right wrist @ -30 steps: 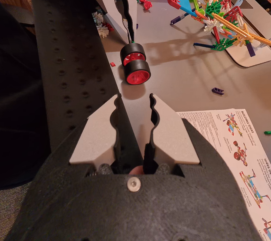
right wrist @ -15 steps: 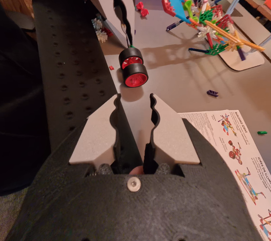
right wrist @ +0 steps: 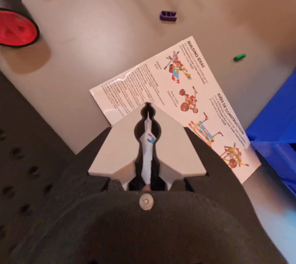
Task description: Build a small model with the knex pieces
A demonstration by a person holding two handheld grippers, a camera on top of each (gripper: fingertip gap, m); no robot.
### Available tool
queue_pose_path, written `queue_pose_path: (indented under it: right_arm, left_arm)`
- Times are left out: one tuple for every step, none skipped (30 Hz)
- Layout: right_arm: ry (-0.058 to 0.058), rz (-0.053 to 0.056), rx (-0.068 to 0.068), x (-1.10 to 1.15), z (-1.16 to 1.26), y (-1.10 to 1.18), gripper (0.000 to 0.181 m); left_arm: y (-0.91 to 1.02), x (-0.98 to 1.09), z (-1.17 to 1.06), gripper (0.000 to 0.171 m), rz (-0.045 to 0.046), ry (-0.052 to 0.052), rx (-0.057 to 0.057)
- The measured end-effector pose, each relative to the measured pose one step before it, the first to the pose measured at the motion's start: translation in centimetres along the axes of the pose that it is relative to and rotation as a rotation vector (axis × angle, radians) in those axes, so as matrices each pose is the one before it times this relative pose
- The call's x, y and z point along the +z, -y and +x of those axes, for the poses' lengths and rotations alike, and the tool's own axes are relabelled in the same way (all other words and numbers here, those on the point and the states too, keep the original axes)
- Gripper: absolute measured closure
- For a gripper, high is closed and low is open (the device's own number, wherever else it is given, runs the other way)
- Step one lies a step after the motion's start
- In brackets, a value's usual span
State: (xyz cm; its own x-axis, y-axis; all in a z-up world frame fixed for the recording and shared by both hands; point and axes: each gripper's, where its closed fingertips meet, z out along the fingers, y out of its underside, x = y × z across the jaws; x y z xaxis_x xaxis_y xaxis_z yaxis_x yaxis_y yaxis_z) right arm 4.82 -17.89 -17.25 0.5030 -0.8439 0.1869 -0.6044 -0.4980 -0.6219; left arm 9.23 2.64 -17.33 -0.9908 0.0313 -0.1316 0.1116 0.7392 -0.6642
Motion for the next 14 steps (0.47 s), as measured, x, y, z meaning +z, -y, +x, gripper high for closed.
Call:
queue_pose_path:
  right_arm:
    - [0.0152, -0.0081, -0.0092, -0.003, -0.289, -0.035, 0.181]
    - [0.0270, -0.0024, -0.0101, -0.075, -0.471, 0.011, 0.181]
    - [0.0477, 0.0058, -0.0071, -0.091, -0.861, 0.112, 0.181]
    - [0.0410, 0.0078, 0.0018, -0.016, -0.837, 0.155, 0.181]
    - [0.0069, 0.0045, 0.0013, 0.097, -0.418, 0.181, 0.181]
    - [-0.0001, -0.0029, -0.0012, 0.093, -0.394, 0.178, 0.181]
    - [0.0232, -0.0051, -0.0156, 0.044, -0.852, 0.192, 0.181]
    - [0.0287, 0.0019, -0.0249, 0.010, -0.960, 0.322, 0.181]
    - [-0.0017, 0.0080, -0.0209, 0.002, -0.419, 0.430, 0.181]
    - [-0.0248, 0.0055, -0.0100, -0.012, 0.041, 0.337, 0.179]
    - [-0.0220, -0.0001, -0.0077, 0.002, 0.064, 0.113, 0.178]
    - [-0.0179, -0.0015, -0.0133, 0.068, -0.035, -0.057, 0.178]
    - [-0.0171, 0.0020, -0.0215, 0.137, -0.134, -0.093, 0.180]
    - [-0.0137, 0.0068, -0.0256, 0.149, -0.269, -0.093, 0.181]
  left_arm:
    - [0.097, 0.103, -0.082, 0.164, 0.00236, -0.0038, -0.0038]
    - [0.074, 0.081, -0.053, 0.164, 0.00152, -0.0045, -0.0022]
    - [0.069, 0.069, -0.041, 0.164, 0.00208, -0.0043, -0.0014]
    - [0.056, 0.070, -0.023, 0.164, 0.00217, -0.0048, -0.0027]
    - [0.050, 0.047, -0.003, 0.164, 0.00213, -0.0056, -0.0015]
    - [0.040, 0.041, -0.007, 0.164, 0.00334, -0.0048, 0.0009]
    - [0.031, 0.031, -0.003, 0.164, 0.00383, -0.0053, -0.0016]
    - [0.029, 0.036, 0.011, 0.164, 0.00341, -0.0072, -0.0042]
    - [0.028, 0.021, -0.010, 0.164, 0.00342, -0.0075, -0.0020]
    - [0.013, 0.014, 0.002, 0.164, 0.00356, -0.0063, -0.0001]
    - [0.028, 0.023, -0.004, 0.164, 0.00399, -0.0048, 0.0004]
    - [0.020, 0.016, 0.006, 0.164, 0.00314, -0.0032, 0.0016]
    - [0.013, 0.016, 0.018, 0.164, 0.00328, -0.0014, 0.0050]
    - [0.000, 0.002, 0.011, 0.164, 0.00328, -0.0004, 0.0056]
